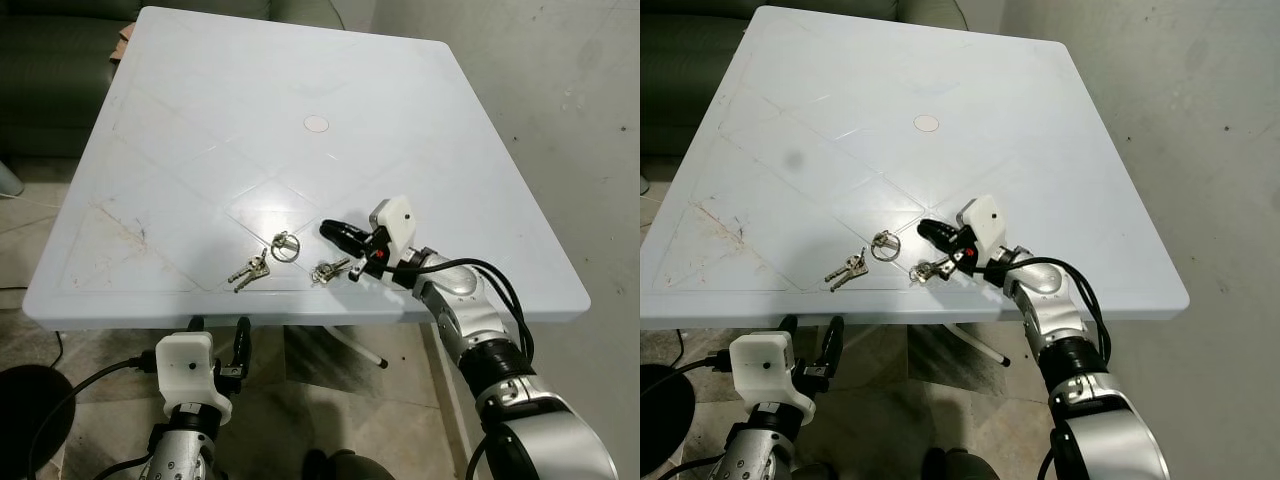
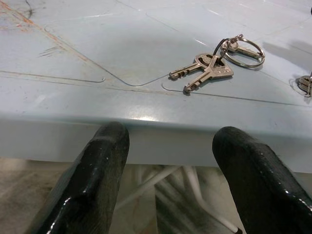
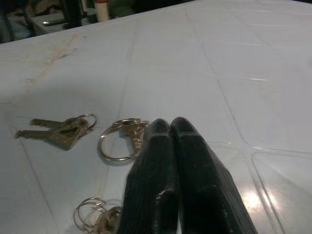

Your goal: Hang keys on a hook

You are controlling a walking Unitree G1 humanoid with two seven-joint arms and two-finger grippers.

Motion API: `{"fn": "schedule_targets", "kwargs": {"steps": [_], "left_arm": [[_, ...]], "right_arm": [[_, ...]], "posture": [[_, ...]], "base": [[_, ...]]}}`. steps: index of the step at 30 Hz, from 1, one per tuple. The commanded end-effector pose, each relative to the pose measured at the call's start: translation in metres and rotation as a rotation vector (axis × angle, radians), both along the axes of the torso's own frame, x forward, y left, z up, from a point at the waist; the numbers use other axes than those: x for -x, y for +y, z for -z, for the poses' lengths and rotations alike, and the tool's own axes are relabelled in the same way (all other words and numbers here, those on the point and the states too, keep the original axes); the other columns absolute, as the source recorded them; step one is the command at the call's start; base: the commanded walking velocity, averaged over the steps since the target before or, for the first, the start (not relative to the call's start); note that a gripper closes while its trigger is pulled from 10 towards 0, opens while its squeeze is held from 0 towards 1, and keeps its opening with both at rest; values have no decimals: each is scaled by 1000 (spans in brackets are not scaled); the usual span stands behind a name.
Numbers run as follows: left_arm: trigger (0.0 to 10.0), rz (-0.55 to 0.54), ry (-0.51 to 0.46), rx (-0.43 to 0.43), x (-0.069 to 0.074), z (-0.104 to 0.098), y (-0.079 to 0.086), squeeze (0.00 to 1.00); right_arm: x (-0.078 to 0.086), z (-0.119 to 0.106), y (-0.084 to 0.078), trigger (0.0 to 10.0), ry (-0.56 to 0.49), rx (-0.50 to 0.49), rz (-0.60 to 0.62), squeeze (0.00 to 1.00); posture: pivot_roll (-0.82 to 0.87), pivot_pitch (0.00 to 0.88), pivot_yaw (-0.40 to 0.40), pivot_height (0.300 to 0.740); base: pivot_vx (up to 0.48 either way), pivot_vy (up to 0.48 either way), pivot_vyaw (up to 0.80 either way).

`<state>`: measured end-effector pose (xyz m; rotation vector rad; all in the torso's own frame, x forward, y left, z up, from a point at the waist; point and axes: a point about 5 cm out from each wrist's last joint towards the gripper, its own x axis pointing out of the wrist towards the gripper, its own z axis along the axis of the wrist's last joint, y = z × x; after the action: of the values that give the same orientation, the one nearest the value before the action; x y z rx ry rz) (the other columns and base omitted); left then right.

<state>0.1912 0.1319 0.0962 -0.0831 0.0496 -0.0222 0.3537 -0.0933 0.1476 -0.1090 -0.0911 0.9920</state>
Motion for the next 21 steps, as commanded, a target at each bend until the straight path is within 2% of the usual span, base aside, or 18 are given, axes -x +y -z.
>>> {"fn": "schedule_targets", "kwargs": {"steps": [1,6,16,21], "left_arm": [[10000,-2,20,1,2,3,-1,0],[10000,-3,22,-5,1,3,-1,0],[10000,-23,14,-10,-4,2,3,0],[10000,-20,14,-7,-5,2,3,0]], "right_arm": [[7,7,-2,10000,-10,43,-80,1000],[10,14,0,10000,-5,85,-79,1000],[13,19,-4,10000,4,52,-37,1000],[17,23,-7,10000,-21,81,-41,1000]], "posture": [[59,199,-149,728],[59,196,-149,728],[58,188,-148,728],[53,186,-144,728]], "base": [[0,0,0],[0,0,0],[0,0,0],[0,0,0]]}}
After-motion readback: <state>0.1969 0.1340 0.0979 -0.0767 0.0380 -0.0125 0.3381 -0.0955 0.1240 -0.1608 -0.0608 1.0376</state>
